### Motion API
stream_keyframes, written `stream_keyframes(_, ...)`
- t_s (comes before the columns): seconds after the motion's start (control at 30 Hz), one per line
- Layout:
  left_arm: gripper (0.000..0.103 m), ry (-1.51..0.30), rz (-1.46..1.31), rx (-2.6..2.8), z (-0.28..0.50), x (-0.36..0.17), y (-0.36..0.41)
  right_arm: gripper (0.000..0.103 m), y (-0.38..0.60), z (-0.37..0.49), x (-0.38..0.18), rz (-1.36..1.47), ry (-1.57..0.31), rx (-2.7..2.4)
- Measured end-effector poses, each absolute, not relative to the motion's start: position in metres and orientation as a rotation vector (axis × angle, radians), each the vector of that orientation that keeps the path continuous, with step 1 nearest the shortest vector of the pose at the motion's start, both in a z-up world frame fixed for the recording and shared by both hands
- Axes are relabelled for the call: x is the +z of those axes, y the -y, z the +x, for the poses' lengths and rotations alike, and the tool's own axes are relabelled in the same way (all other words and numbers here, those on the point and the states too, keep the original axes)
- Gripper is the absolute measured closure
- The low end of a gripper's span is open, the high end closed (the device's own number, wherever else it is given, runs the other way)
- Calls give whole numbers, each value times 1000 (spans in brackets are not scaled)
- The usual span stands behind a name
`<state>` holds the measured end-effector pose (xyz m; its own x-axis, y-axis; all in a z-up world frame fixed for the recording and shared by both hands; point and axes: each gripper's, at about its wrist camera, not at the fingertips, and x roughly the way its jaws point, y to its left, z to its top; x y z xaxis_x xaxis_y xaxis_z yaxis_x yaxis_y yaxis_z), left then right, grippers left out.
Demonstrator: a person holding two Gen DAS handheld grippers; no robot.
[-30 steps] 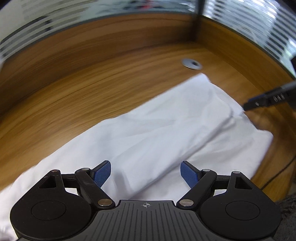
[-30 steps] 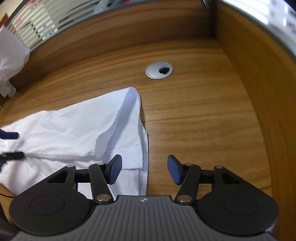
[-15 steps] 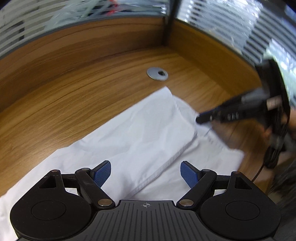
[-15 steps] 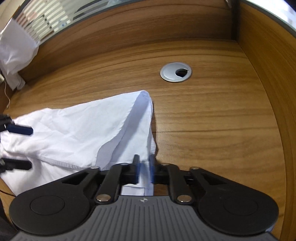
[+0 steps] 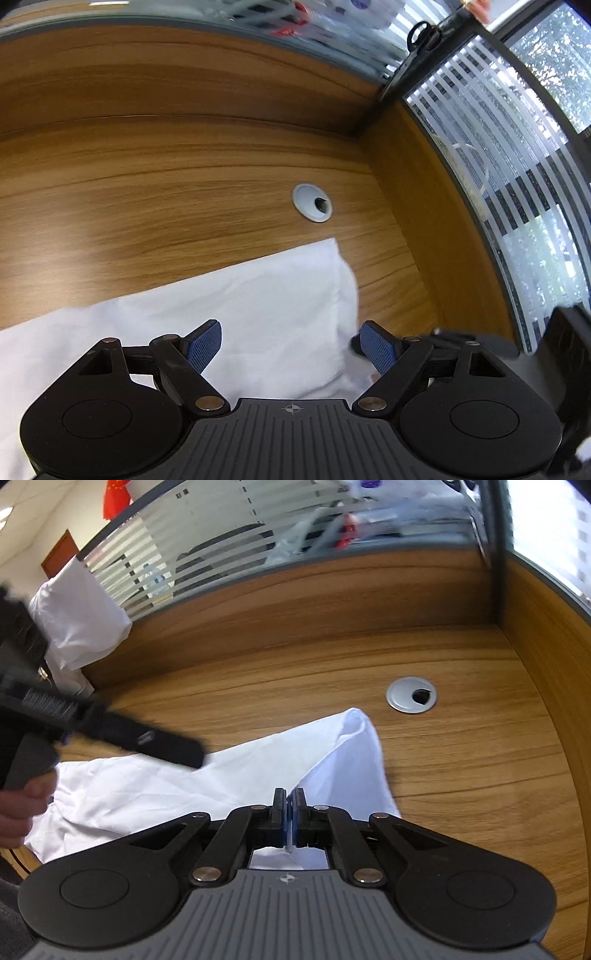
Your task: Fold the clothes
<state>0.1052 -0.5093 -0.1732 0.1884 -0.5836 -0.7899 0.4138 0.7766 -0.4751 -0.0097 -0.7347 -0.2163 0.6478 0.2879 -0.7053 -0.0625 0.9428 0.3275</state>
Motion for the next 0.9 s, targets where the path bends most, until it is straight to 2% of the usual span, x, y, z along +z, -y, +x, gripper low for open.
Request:
stream_keyframes(0.2,19,-1166,-102,-742,105,-173,533,96,746,-9,-233,209,-912,85)
stream_keyframes(0.23,19,-1164,-78,-747,102,-175,533,93,750,-8,-235,191,-919,77)
stream_keyframes(0.3,19,-1161,-29,-755,95,-180,532,74,758,-6,-238,171,-924,73)
stream_keyframes(0.57,26,-1077,350,-843,53,-205,531,73,795,1,-250,230,-963,95)
stream_keyframes(0.73,26,-997,545,-947,34,-216,545,62,806,-2,-258,284,-993,94)
stream_keyframes(0.83,34,-965,612,-991,29,-223,555,60,808,-5,-265,311,-1014,99)
stream_keyframes(0.9,45,-953,636,-1007,27,-227,561,59,807,-8,-269,314,-1025,99)
